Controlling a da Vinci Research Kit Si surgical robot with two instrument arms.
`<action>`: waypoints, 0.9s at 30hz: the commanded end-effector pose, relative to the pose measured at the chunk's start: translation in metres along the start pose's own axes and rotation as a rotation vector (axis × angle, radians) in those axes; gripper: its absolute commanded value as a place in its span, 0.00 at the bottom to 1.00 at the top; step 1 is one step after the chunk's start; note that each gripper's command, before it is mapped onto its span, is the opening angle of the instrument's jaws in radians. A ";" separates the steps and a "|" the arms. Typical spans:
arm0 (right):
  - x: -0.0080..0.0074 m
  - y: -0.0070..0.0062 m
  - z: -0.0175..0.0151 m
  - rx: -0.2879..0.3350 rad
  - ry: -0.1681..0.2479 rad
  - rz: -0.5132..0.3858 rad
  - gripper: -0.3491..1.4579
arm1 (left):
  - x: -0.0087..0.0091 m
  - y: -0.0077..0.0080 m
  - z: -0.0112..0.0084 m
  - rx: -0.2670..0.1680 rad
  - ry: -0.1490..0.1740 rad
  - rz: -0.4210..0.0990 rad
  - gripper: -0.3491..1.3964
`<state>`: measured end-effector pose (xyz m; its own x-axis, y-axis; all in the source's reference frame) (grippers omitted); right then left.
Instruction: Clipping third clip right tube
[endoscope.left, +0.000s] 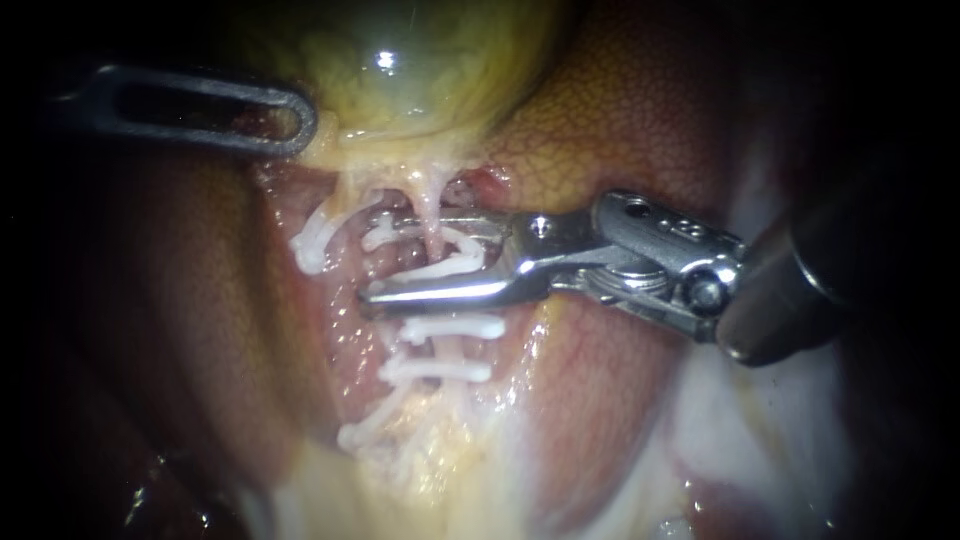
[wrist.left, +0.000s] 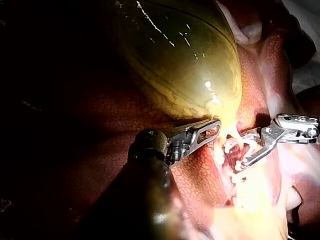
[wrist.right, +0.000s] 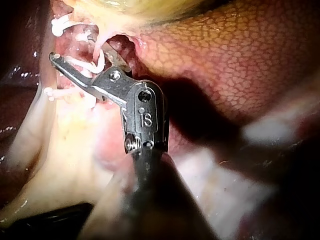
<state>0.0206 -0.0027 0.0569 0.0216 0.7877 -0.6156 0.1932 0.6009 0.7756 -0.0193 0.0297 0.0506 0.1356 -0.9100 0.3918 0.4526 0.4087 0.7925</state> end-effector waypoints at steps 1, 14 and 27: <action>0.0000 -0.0001 0.0000 0.011 0.010 0.009 0.44 | 0.0000 0.0000 0.0000 0.000 0.000 0.000 0.00; 0.0006 -0.0002 -0.0001 0.032 0.115 0.038 0.41 | 0.0000 0.0000 0.0000 0.000 0.000 0.000 0.00; 0.0012 0.0004 -0.0010 0.008 0.120 0.042 0.27 | 0.0000 0.0000 0.0000 0.000 0.000 0.000 0.00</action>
<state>0.0196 -0.0013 0.0567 -0.0882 0.8230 -0.5611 0.2002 0.5665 0.7994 -0.0194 0.0297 0.0506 0.1356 -0.9101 0.3917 0.4526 0.4085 0.7926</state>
